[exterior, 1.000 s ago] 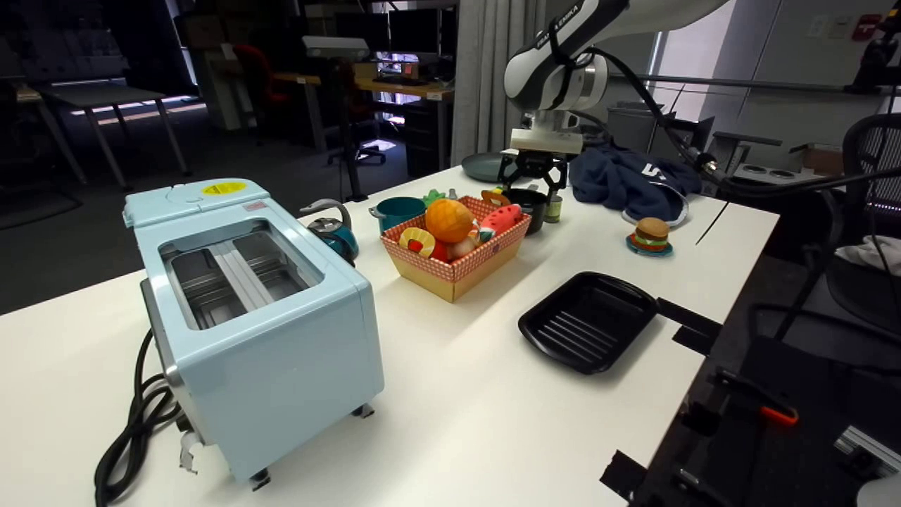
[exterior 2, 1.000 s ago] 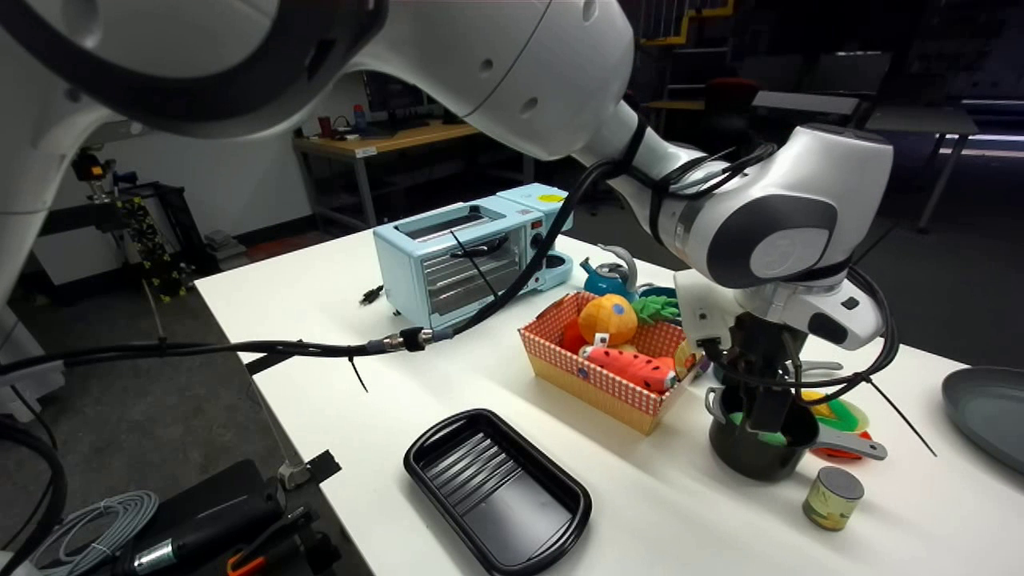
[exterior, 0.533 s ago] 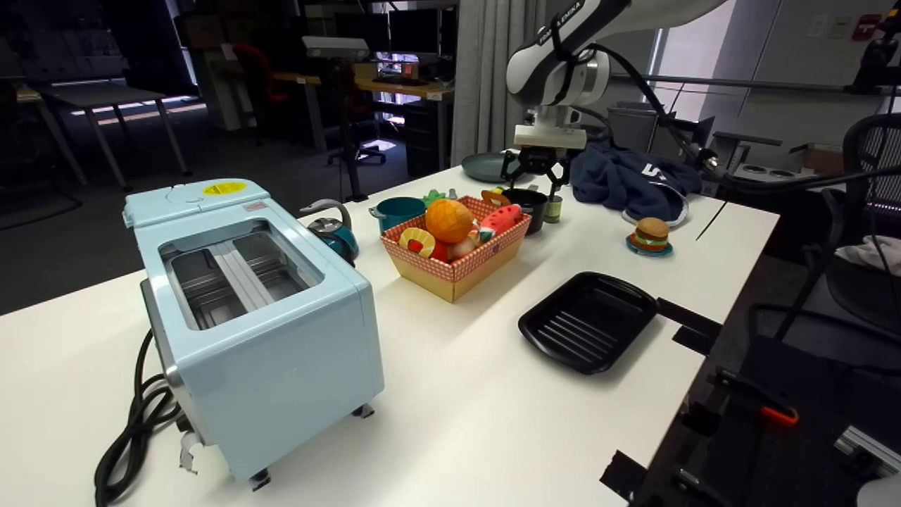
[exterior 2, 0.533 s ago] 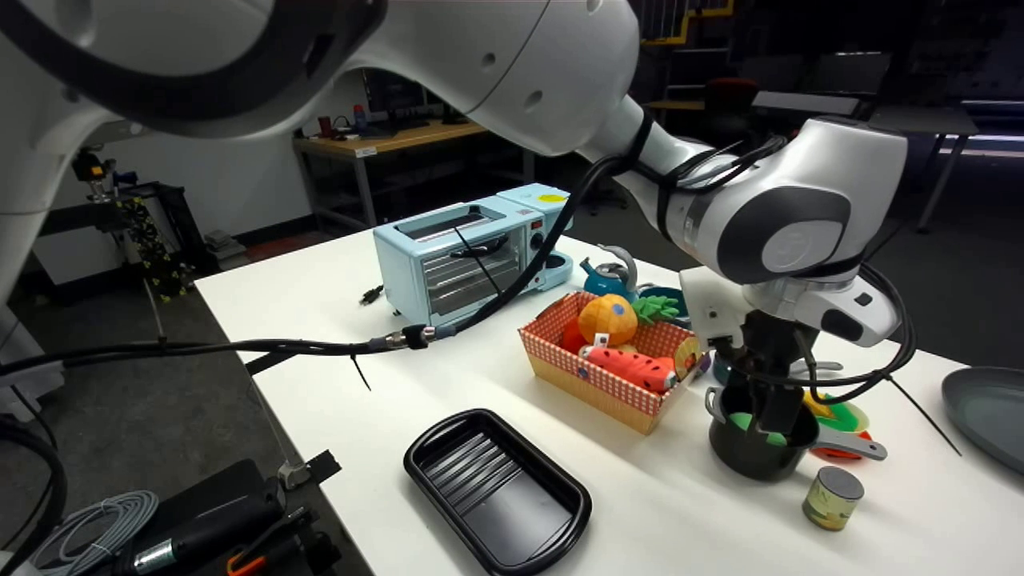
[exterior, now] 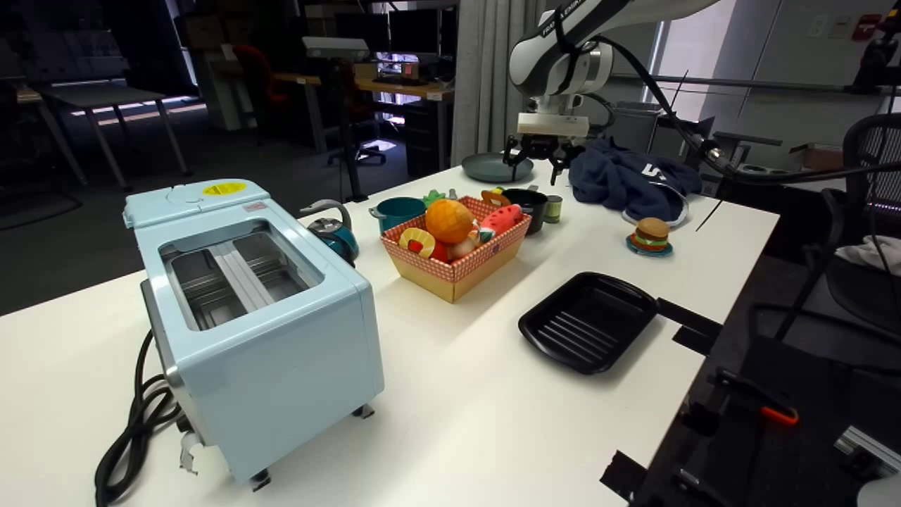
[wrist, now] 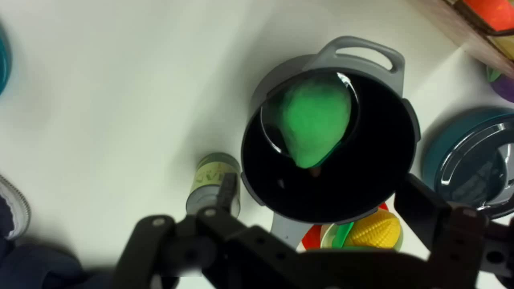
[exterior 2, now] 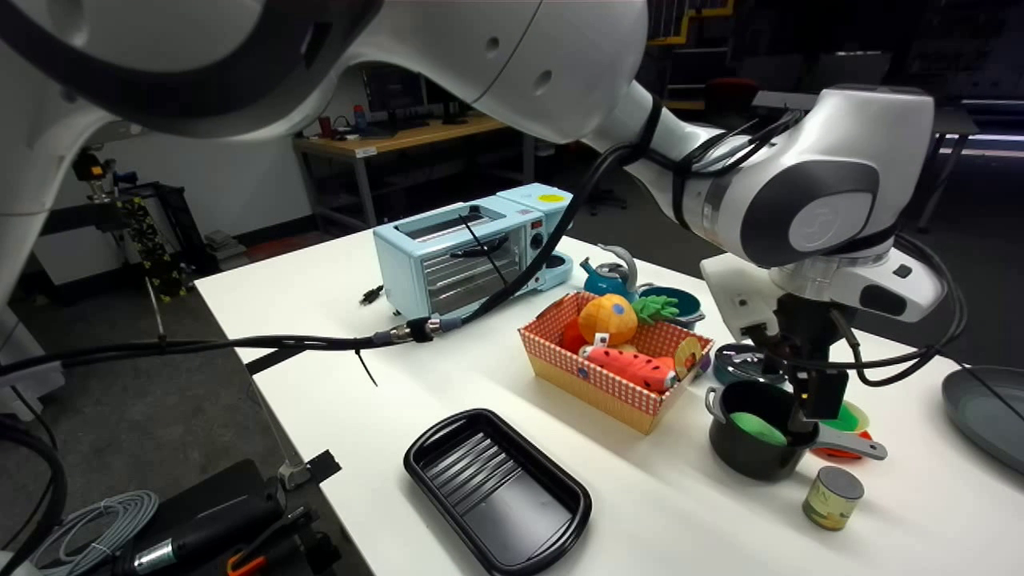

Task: Put the plushy in the pot in the basket

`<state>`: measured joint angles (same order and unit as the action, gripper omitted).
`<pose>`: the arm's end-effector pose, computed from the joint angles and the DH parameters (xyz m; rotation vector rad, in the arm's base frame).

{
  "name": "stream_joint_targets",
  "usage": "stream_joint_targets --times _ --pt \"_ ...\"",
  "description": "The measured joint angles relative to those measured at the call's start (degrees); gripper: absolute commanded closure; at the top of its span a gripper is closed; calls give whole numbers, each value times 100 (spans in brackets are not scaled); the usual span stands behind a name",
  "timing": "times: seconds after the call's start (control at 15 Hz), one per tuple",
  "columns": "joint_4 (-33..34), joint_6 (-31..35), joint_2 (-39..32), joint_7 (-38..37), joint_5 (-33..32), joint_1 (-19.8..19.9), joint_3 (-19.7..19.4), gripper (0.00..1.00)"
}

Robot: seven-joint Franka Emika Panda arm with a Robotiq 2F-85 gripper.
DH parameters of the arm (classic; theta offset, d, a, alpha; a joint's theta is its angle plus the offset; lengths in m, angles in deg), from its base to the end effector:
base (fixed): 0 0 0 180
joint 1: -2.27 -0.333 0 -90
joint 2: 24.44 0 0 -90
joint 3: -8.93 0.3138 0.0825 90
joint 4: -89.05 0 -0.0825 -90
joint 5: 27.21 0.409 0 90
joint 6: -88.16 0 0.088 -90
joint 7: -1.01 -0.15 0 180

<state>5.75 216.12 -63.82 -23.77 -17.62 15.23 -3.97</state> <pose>0.6938 -0.2972 0.2401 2.8065 -1.3944 0.1739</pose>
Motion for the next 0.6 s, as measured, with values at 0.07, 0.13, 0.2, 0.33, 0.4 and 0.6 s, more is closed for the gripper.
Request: stream_joint_targets --times 0.07,0.13,0.2,0.33,0.4,0.6 --pt "9 62 -24 -1 -63 0 -21 0" --pt "23 117 -59 -1 -116 0 -41 0" --pt "28 164 -96 -1 -152 0 -55 0" --pt "30 249 -173 -1 -213 -1 -63 0" --pt "31 280 -217 -1 -234 -4 -63 0" --pt "33 328 -308 -1 -240 -38 -51 0"
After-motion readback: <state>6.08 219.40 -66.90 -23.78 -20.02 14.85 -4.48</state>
